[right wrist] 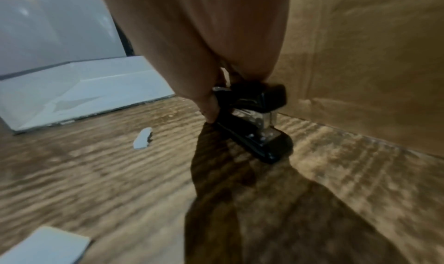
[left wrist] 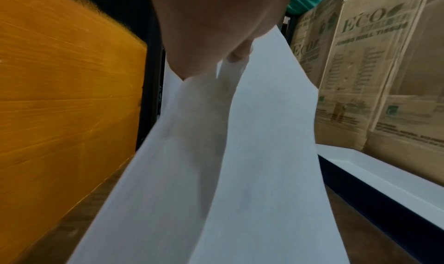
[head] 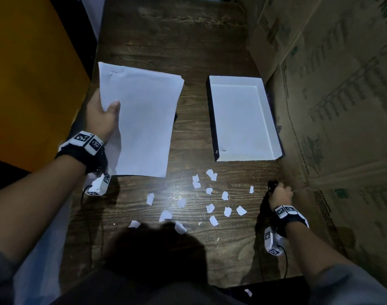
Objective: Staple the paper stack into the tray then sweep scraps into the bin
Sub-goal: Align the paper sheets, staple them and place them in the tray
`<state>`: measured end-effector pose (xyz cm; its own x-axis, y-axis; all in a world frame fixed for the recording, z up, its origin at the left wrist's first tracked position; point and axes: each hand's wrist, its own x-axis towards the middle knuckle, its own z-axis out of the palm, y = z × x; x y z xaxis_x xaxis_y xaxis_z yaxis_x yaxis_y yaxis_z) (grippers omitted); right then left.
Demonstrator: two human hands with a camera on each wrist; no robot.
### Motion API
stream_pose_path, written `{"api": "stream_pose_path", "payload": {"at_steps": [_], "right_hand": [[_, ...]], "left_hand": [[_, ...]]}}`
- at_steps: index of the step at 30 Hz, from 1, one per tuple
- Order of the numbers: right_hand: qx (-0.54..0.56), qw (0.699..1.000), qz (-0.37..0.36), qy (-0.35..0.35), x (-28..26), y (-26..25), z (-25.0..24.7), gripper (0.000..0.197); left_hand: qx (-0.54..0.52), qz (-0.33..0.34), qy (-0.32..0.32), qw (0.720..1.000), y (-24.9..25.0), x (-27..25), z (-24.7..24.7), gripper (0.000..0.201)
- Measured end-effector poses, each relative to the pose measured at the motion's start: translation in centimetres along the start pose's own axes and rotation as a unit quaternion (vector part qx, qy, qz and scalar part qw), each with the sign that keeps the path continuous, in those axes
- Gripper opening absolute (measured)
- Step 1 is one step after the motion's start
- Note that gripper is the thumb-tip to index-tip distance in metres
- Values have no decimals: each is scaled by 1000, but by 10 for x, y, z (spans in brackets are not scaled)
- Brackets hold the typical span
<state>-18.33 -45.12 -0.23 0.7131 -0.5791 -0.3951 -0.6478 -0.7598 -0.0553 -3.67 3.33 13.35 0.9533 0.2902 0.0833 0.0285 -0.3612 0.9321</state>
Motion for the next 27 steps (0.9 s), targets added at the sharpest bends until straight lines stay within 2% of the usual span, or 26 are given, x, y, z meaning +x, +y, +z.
{"api": "stream_pose_path", "payload": {"at_steps": [2, 3, 5, 6, 7, 9, 11, 13, 15, 18, 21, 25, 27], "right_hand": [[7, 999, 23, 29, -7, -15, -10, 51], [9, 998, 1, 56, -12, -28, -18, 57], [65, 983, -134, 105, -24, -65, -38, 62], [126, 964, -214, 95, -31, -88, -47, 61], [192, 940, -277, 54, -39, -112, -57, 62], [295, 889, -345, -57, -46, -160, -70, 77], [378, 844, -347, -157, -45, -201, -80, 100], [434, 805, -346, -209, -38, -224, -90, 111], [470, 781, -343, -229, -25, -225, -97, 96], [527, 746, -289, -287, -1, -204, -104, 58], [561, 740, -258, -267, 31, -177, -110, 39], [610, 735, -204, -216, 67, -141, -119, 46], [614, 747, -174, -183, 88, -129, -121, 45]], "left_hand": [[-22, 23, -6, 999, 14, -4, -2, 40], [-35, 29, -10, 999, 22, -5, -2, 40], [-63, 30, -19, 997, 40, -6, -4, 35], [-71, 29, -23, 997, 50, -5, -4, 34], [-81, 32, -29, 996, 60, -5, -4, 34], [-103, 39, -41, 993, 80, -2, 2, 35], [-129, 40, -55, 989, 98, 1, 14, 33], [-168, 30, -59, 984, 109, 6, 33, 30], [-215, 4, -58, 975, 114, 10, 54, 32], [-286, -64, -82, 953, 117, 19, 89, 30], [-315, -121, -122, 933, 116, 29, 130, 27], [-352, -202, -222, 887, 91, 33, 188, 38], [-303, -237, -260, 886, 71, 26, 220, 37]]}}
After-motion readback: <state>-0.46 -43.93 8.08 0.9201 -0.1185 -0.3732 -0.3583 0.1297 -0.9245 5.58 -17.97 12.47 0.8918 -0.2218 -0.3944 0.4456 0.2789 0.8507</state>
